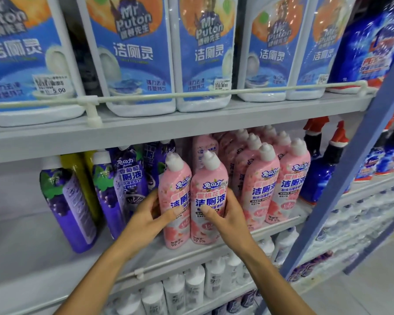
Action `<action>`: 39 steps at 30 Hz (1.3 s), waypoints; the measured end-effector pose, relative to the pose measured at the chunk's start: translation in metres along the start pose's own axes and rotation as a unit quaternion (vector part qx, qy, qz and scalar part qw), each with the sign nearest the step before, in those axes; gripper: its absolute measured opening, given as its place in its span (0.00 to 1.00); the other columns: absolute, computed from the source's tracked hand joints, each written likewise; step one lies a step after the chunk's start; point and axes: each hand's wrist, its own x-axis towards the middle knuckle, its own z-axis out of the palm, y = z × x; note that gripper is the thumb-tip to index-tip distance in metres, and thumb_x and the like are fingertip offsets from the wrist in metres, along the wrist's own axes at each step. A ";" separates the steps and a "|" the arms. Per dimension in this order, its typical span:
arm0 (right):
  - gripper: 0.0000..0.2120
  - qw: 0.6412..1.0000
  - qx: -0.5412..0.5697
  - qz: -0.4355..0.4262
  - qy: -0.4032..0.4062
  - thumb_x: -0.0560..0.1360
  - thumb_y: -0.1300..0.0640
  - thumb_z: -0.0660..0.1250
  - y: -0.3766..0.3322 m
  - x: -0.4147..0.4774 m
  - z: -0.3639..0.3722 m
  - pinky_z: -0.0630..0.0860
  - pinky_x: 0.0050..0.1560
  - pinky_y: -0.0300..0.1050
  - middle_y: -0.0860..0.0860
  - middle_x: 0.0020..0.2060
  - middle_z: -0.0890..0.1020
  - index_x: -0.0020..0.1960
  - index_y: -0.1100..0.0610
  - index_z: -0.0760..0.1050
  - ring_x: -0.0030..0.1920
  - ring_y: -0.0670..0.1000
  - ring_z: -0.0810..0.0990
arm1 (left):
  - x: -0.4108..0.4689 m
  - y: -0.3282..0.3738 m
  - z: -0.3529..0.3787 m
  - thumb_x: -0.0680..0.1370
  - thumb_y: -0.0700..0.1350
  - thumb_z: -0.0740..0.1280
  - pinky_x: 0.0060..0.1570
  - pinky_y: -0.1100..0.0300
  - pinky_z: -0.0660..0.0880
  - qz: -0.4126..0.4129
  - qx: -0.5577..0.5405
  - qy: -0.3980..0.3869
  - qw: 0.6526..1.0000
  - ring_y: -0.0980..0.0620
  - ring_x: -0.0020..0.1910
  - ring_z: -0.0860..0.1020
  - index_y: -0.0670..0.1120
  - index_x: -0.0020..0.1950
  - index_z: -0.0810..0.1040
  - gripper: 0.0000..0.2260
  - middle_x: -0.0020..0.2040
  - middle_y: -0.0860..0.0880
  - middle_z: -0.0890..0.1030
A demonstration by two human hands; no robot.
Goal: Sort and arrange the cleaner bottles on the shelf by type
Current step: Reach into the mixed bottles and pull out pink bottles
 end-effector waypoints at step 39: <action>0.26 0.999 -0.041 -0.025 0.018 0.76 0.54 0.77 0.033 0.037 0.093 0.82 0.58 0.55 0.54 0.59 0.83 0.68 0.56 0.68 0.58 0.53 0.84 | -0.029 -0.010 -0.030 0.66 0.65 0.75 0.54 0.45 0.82 0.021 0.114 0.265 0.957 0.54 0.52 0.85 0.53 0.57 0.78 0.25 0.52 0.55 0.86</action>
